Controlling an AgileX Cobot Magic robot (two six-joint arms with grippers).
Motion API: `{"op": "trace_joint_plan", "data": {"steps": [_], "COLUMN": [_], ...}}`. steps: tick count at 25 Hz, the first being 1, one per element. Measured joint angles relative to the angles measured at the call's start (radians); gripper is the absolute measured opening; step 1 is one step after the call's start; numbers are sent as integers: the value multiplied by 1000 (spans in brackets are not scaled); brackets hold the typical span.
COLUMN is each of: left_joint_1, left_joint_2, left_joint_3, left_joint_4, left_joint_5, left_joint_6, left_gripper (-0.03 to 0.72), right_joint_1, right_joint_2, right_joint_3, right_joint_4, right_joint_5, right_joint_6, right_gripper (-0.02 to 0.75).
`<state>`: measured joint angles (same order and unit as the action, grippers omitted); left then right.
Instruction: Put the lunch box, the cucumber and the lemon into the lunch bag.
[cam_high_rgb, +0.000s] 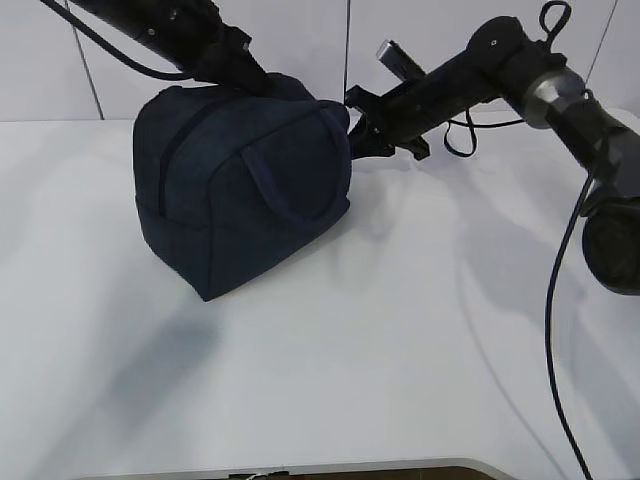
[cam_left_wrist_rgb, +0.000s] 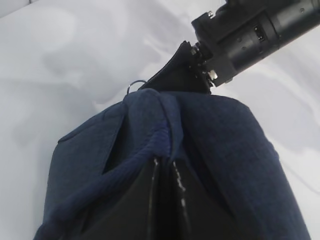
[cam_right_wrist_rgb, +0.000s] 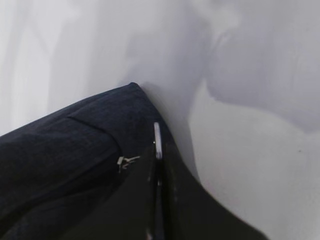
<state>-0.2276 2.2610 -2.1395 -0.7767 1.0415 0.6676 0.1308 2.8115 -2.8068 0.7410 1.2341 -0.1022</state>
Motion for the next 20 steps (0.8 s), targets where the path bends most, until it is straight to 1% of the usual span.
{"op": "trace_joint_plan", "data": {"steps": [6,10,12,17,20], "left_joint_1": [-2,-2,-2,-2,-2], "left_joint_2": [0,0,0,0,0], "left_joint_3": [0,0,0,0,0], "left_joint_4": [0,-2,-4,-6,-2], "left_joint_5": [0,0,0,0,0], "left_joint_6": [1,3,3,3,3], "left_gripper": [-6,-6,-6,-6,-6], "right_joint_1": [0,0,-2,-2,-2], "right_joint_2": [2,8,14,18,13], "right_joint_3": [-2,-6,-6,-6,-4], "right_joint_4": [2,32,64,67,71], "right_joint_5": [0,-2,-2,-2,-2], "right_joint_6": [-12,-51,-84,-100,-102], "right_gripper": [5,15,53,218,260]}}
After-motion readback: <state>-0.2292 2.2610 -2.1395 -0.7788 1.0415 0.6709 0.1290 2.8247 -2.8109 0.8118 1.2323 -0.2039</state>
